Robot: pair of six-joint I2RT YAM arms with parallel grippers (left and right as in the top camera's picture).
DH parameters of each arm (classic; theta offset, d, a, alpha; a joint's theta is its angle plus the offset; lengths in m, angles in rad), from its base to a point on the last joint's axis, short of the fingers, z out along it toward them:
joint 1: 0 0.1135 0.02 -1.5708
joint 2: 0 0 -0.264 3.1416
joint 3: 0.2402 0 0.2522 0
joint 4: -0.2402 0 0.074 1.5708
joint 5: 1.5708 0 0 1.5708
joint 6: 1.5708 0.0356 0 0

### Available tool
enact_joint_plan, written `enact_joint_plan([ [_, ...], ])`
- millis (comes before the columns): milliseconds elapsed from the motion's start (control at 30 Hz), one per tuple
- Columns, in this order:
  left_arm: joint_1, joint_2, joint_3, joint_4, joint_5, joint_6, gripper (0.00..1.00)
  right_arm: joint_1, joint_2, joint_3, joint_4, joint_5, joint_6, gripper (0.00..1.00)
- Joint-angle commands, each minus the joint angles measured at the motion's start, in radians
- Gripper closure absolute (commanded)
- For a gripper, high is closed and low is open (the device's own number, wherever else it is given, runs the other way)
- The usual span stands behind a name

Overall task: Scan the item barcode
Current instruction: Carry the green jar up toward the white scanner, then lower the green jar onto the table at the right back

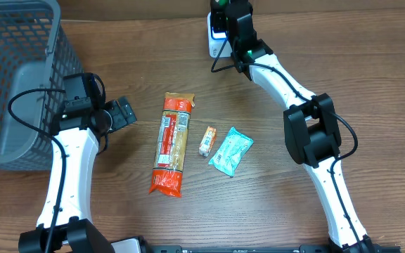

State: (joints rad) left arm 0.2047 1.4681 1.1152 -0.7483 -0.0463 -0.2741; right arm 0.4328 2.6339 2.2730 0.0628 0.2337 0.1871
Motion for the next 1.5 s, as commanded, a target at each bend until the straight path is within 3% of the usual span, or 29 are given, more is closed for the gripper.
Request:
enact_joint_plan([
  [0,-0.002,-0.017,0.006,0.000,-0.009,0.016,0.00,0.001,-0.018,0.011,0.016,0.001,0.011,0.96],
  [233,-0.002,-0.017,0.006,0.000,-0.009,0.016,0.00,0.000,-0.067,0.011,0.020,0.001,0.011,0.96],
  [433,-0.002,-0.017,0.006,0.000,-0.009,0.016,0.00,0.002,-0.216,0.011,-0.059,0.001,0.011,0.96],
  [600,-0.002,-0.017,0.006,0.000,-0.009,0.016,0.00,0.000,-0.404,0.011,-0.244,0.001,0.011,0.96],
  [867,-0.002,-0.017,0.006,0.000,-0.009,0.016,0.00,-0.018,-0.697,0.011,-0.776,0.001,0.011,0.96],
  [1167,-0.002,-0.017,0.006,0.000,-0.009,0.016,0.00,-0.187,-0.709,-0.045,-1.443,0.000,0.022,0.96],
  [1267,-0.002,-0.017,0.006,0.000,-0.009,0.016,0.00,-0.273,-0.693,-0.170,-1.518,-0.003,0.030,0.96],
  [1467,-0.002,-0.017,0.006,0.000,-0.009,0.016,0.00,-0.418,-0.693,-0.477,-1.408,-0.003,0.070,0.96],
])
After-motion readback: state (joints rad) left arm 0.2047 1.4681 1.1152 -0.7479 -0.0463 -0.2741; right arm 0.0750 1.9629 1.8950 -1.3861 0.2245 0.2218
